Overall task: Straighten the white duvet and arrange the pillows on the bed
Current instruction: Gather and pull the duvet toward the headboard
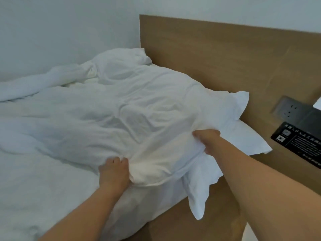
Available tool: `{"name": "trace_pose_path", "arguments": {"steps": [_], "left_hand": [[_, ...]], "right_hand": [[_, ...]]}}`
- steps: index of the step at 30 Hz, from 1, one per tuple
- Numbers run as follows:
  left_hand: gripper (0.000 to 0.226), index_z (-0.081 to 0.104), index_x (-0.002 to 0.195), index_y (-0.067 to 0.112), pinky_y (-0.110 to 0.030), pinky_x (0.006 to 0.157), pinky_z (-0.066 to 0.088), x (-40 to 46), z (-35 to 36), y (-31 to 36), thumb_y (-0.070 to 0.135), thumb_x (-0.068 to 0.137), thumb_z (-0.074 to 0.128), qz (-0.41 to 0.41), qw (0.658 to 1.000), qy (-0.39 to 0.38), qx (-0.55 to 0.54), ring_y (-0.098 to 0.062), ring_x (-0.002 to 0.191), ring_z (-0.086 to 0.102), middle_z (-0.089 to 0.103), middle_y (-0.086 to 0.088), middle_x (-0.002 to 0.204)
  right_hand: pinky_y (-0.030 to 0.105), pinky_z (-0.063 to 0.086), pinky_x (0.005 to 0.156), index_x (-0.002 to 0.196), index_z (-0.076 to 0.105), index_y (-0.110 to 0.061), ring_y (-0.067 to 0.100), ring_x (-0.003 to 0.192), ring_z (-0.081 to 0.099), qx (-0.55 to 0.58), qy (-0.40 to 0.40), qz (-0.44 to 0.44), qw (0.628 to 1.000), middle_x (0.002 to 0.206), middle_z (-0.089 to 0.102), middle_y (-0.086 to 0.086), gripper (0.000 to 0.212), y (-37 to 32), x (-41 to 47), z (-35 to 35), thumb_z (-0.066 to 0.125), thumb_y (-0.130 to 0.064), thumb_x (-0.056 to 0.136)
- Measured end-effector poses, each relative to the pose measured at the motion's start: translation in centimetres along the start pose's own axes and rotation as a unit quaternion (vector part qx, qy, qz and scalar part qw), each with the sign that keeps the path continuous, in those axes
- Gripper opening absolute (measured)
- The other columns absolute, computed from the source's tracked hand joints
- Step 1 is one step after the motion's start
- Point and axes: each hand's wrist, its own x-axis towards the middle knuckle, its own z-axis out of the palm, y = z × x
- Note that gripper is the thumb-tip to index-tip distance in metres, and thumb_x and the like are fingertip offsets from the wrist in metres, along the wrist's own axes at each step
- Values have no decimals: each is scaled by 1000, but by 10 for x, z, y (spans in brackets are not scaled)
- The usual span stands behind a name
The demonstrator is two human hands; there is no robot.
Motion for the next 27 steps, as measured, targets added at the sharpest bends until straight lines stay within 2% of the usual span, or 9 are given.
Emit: {"name": "trace_pose_path", "arguments": {"steps": [4, 8, 10, 13, 16, 18, 21, 24, 27], "left_hand": [[32, 53, 122, 18, -35, 89, 46, 32, -50, -35, 21, 92, 44, 15, 999, -34, 6, -27, 113, 56, 57, -6, 124], [37, 59, 122, 13, -32, 75, 54, 51, -95, -28, 4, 92, 41, 29, 927, -347, -137, -23, 96, 64, 61, -2, 113], [31, 61, 114, 12, -34, 76, 51, 79, -122, -18, 6, 92, 40, 14, 924, -266, -274, -23, 90, 65, 63, -5, 110], [33, 62, 111, 1, -29, 66, 44, 141, -157, 5, 4, 88, 39, 52, 958, -83, -268, -29, 89, 60, 62, -17, 112], [27, 64, 100, -3, -32, 72, 42, 208, -186, 32, 4, 86, 42, 78, 952, 1, -294, -24, 82, 50, 62, -17, 106], [22, 61, 100, 0, -30, 72, 41, 260, -202, 50, 6, 87, 45, 61, 937, 30, -342, -22, 82, 49, 58, -12, 101], [20, 52, 104, 7, -28, 69, 41, 331, -204, 72, 16, 87, 46, 29, 925, 40, -376, -22, 84, 50, 54, -8, 100], [60, 35, 133, 9, -40, 95, 43, 388, -186, 80, 47, 88, 46, -84, 918, 48, -384, -34, 113, 50, 50, -14, 124], [68, 39, 138, 3, -40, 99, 38, 429, -160, 81, 52, 92, 46, -150, 908, 47, -389, -35, 123, 47, 49, -17, 134]], "right_hand": [[44, 41, 102, 151, 7, -13, 37, 127, 35, -154, 69, -132, 977, 148, 16, 14, 92, -35, -8, -15, 65, -34, 83], [37, 40, 87, 148, 24, -12, 34, 125, 39, -234, -31, -205, 950, 148, 20, 12, 71, -64, -9, -27, 57, -38, 90], [39, 39, 91, 151, 20, -15, 34, 130, 37, -253, -64, -236, 936, 153, 19, 10, 73, -76, -2, -25, 56, -39, 92], [44, 36, 104, 150, 26, -15, 32, 133, 36, -261, -68, -261, 927, 153, 25, 8, 67, -105, 24, -17, 48, -45, 94], [38, 38, 95, 134, 46, -4, 33, 122, 47, -318, -44, -300, 898, 138, 48, 15, 52, -145, 63, -2, 28, -41, 102], [35, 38, 88, 124, 53, -5, 32, 115, 52, -348, -5, -330, 878, 130, 55, 14, 51, -174, 97, 7, 24, -41, 102], [41, 36, 104, 143, 38, -17, 30, 127, 45, -326, 23, -326, 887, 144, 46, 6, 62, -203, 154, 19, 37, -55, 95], [43, 38, 105, 150, 18, -24, 27, 125, 49, -269, -12, -284, 920, 141, 49, 0, 100, -217, 202, 37, 52, -77, 71], [36, 49, 87, 121, 54, -17, 21, 100, 61, -351, -30, -285, 892, 110, 64, -5, 75, -215, 228, 55, 55, -75, 74]]}}
